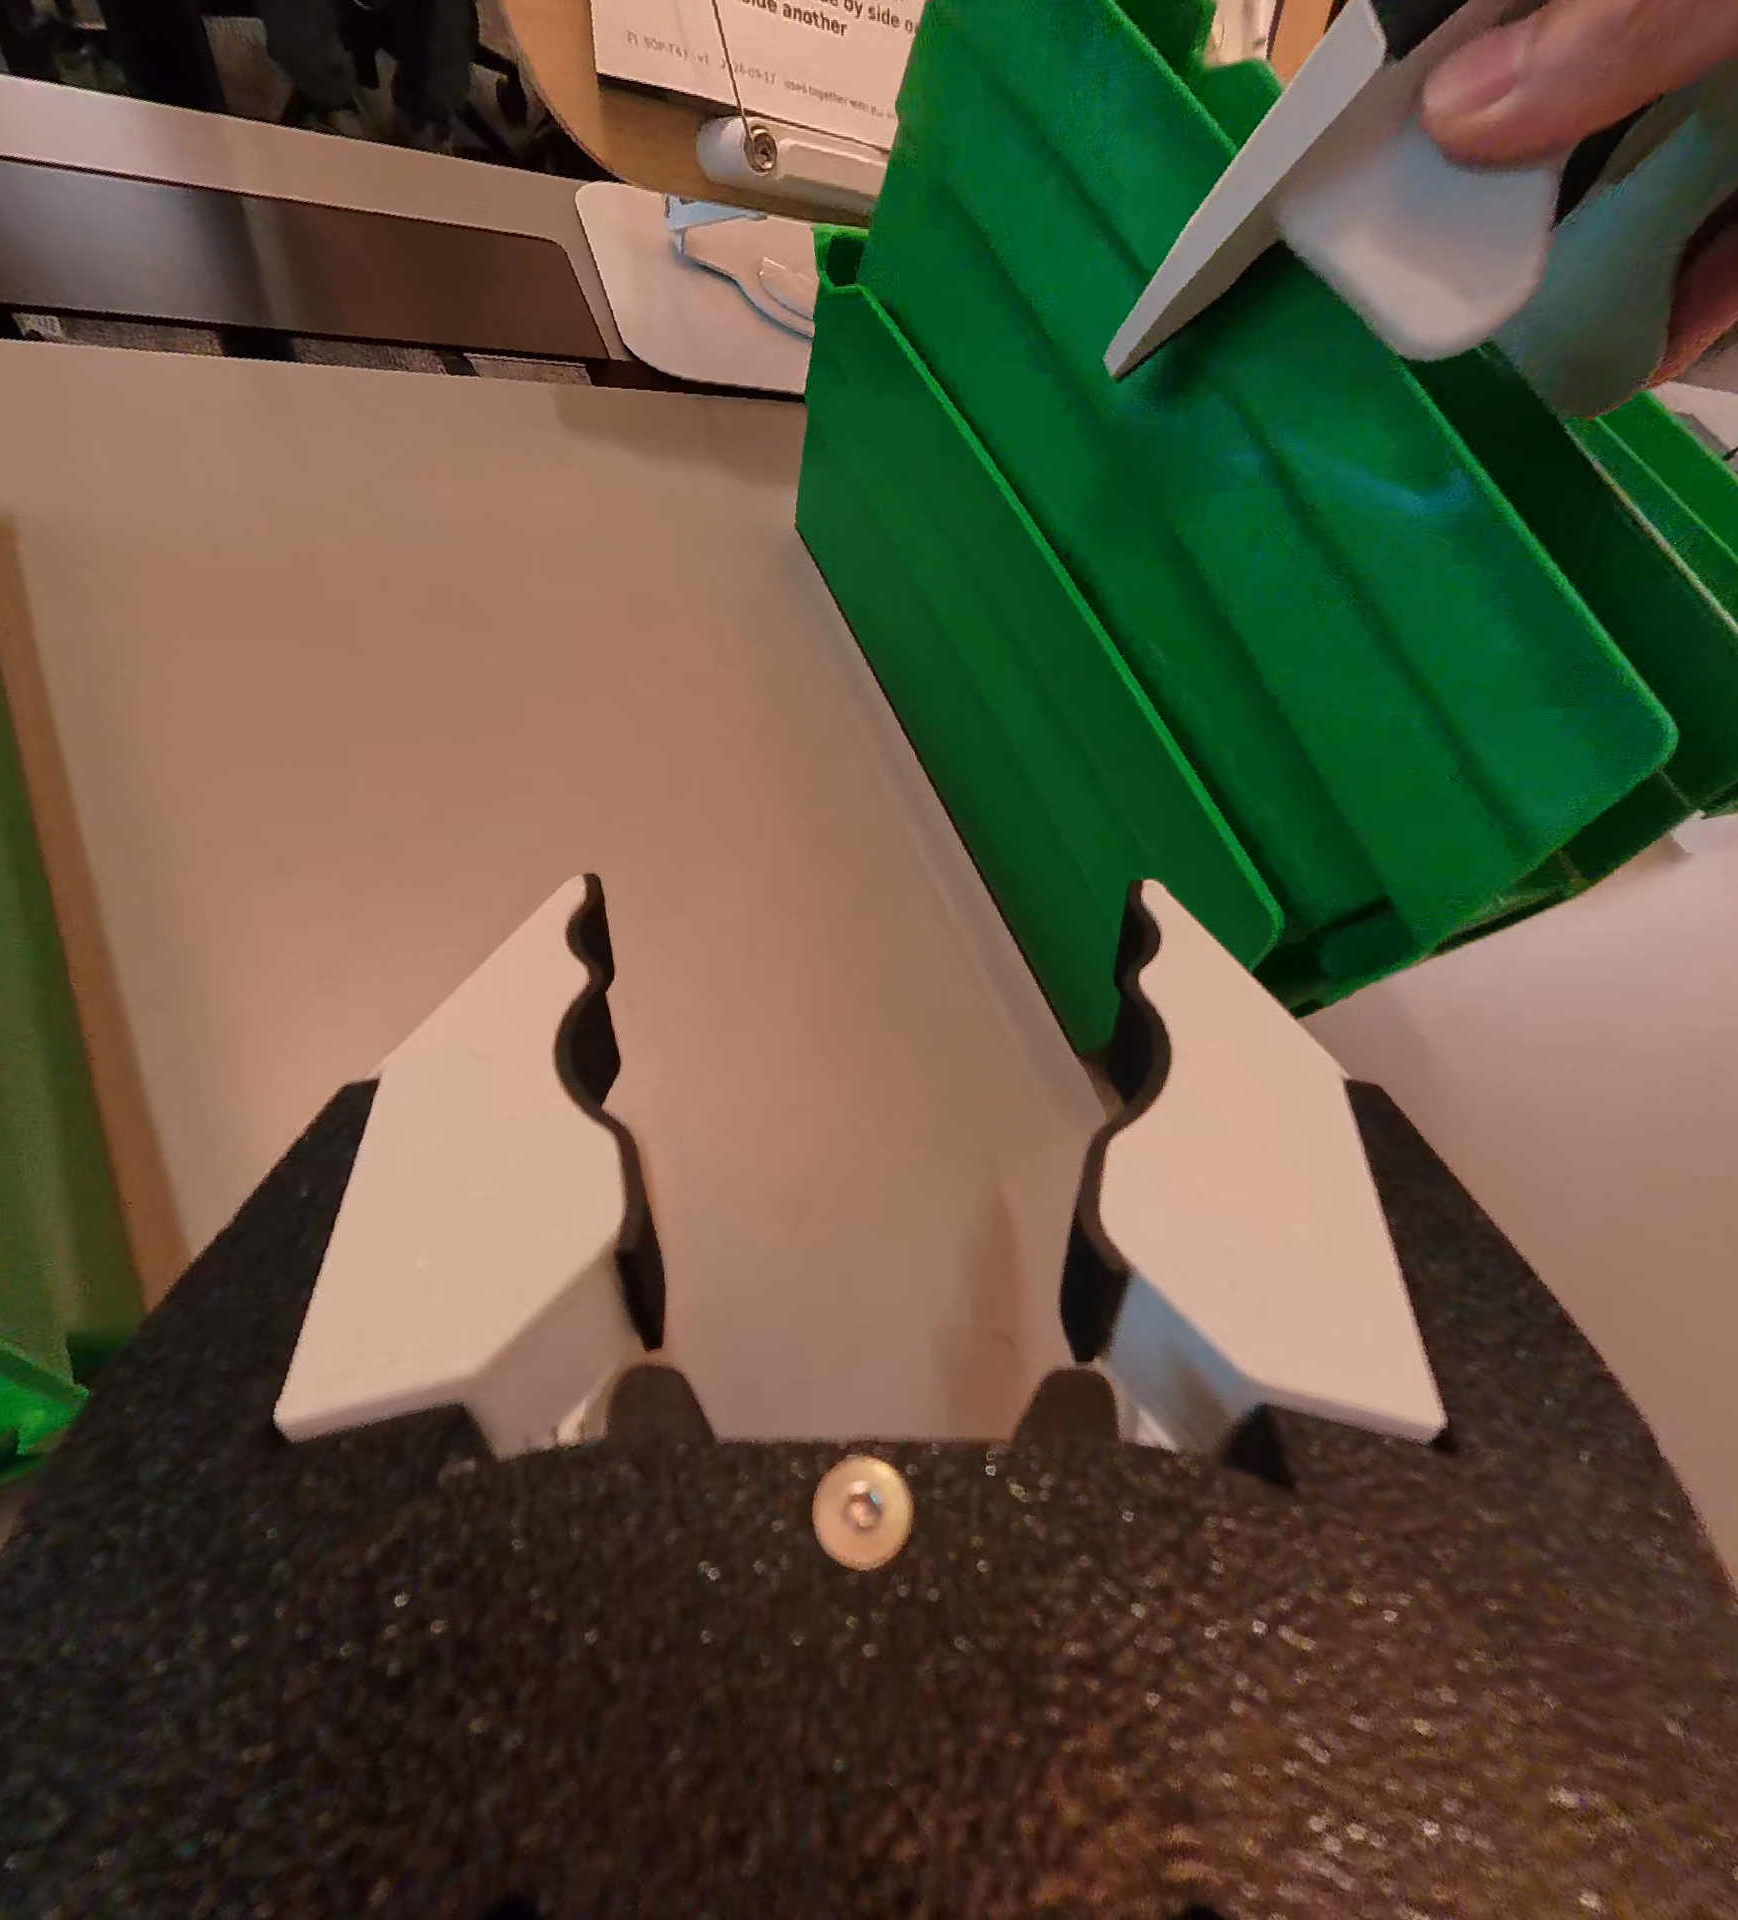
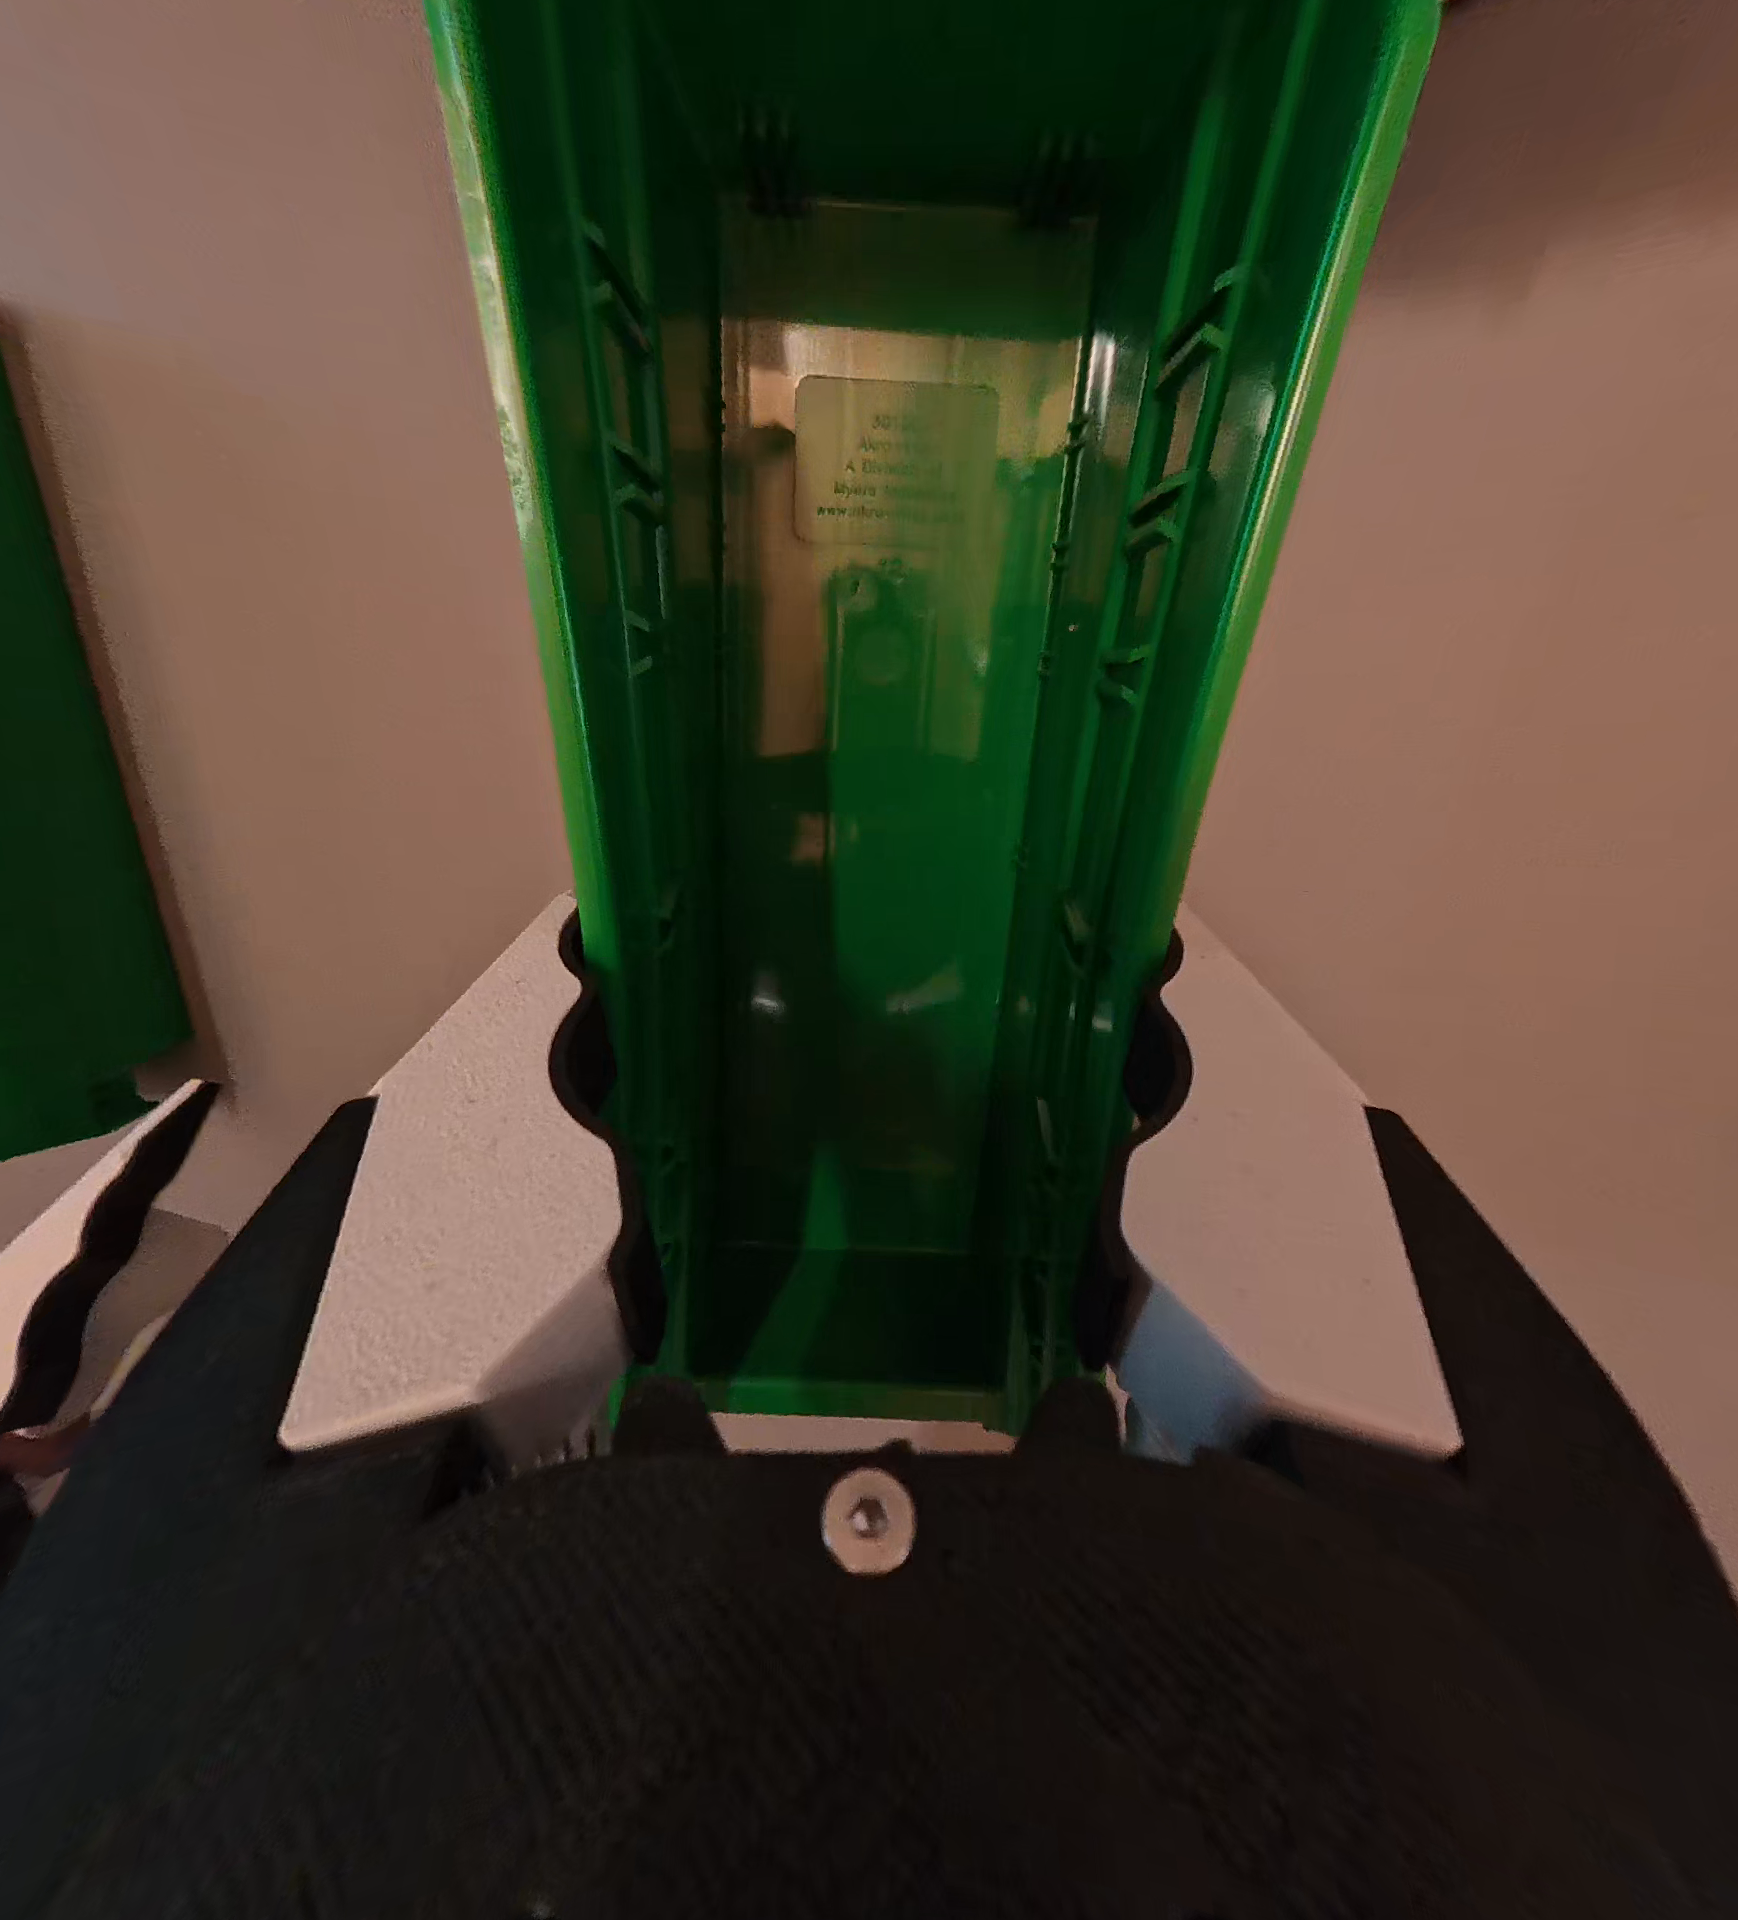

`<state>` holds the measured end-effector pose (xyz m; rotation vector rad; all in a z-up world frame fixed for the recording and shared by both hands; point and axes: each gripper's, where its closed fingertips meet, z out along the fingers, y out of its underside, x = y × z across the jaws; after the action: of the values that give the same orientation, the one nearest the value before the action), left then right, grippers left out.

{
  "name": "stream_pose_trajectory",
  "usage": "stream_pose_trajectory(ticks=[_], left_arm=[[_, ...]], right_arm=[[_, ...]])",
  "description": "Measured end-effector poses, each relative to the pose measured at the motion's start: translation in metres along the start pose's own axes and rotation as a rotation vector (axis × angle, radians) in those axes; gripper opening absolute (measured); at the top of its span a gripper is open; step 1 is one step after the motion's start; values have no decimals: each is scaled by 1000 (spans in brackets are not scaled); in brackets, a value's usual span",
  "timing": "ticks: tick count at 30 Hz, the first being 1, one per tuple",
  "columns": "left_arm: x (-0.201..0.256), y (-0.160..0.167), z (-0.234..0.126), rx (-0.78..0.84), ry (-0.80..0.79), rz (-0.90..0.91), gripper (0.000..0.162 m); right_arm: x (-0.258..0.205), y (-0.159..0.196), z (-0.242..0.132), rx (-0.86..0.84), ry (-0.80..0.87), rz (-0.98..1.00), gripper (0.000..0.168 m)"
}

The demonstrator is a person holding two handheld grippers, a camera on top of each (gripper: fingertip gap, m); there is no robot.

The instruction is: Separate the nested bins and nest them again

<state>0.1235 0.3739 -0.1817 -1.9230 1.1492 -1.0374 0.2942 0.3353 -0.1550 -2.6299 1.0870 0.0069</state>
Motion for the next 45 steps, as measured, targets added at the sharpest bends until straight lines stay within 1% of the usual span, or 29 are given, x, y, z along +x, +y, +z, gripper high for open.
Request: stream_pose_trajectory(ticks=[5,13,23,31,38,43,44,45], left_arm=[[-5,3,2,-12,0,-19,95],[2,9,9,-38,24,-17,95],[8,12,14,-49,46,-14,96],[9,11,13,-44,53,-19,95],[3,10,10,-39,47,-35,95],[7,10,11,-42,48,-16,96],[8,10,11,-44,47,-7,96],[8,9,11,-42,41,0,95]], right_arm=[[1,0,8,-4,-3,7,102],[-1,-3,15,8,28,-9,102],[-1,-7,26,89,22,-10,100],[1,-6,30,100,13,-7,105],[-1,-5,36,90,44,-24,113],[-8,-3,33,91,20,-76,125],[-10,-2,29,94,14,-105,132],[-12,-3,24,109,8,-132,135]])
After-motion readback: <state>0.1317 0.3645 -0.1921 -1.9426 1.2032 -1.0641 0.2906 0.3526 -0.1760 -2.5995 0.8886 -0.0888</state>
